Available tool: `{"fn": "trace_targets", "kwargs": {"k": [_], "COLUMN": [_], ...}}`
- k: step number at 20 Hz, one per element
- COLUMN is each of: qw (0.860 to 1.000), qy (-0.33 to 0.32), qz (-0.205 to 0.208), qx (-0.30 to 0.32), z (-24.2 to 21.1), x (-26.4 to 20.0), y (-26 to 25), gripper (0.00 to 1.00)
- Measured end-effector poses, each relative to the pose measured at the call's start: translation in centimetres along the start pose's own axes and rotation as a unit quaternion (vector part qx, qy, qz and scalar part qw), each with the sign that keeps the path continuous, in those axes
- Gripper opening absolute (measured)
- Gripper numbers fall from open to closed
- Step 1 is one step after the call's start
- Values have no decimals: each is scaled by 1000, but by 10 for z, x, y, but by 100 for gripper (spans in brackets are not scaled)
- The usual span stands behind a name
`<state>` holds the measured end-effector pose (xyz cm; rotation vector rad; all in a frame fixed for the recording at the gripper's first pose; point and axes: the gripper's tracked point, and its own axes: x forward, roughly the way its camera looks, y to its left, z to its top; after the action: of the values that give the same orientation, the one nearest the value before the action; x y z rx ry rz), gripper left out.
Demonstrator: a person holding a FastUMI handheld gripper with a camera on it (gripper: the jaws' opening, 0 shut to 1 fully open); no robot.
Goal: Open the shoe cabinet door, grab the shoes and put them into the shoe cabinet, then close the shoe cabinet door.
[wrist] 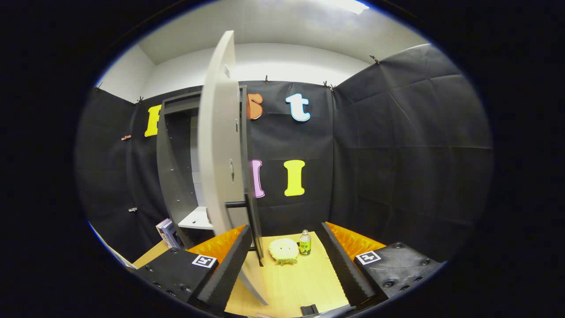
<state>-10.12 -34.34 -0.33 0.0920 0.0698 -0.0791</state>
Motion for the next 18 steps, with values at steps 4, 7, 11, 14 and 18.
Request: {"fn": "trace_targets", "kwargs": {"k": [4, 7, 11, 14, 18], "qw": [998, 996, 997, 997, 997], "qy": [32, 40, 33, 37, 39], "qz": [41, 72, 73, 64, 72], "qx": [21, 24, 11, 17, 11], "z": [-14, -15, -13, -15, -17], "x": [35, 42, 44, 44, 39], "y": [-4, -1, 4, 7, 36], "gripper": [98, 98, 97, 97, 97]}}
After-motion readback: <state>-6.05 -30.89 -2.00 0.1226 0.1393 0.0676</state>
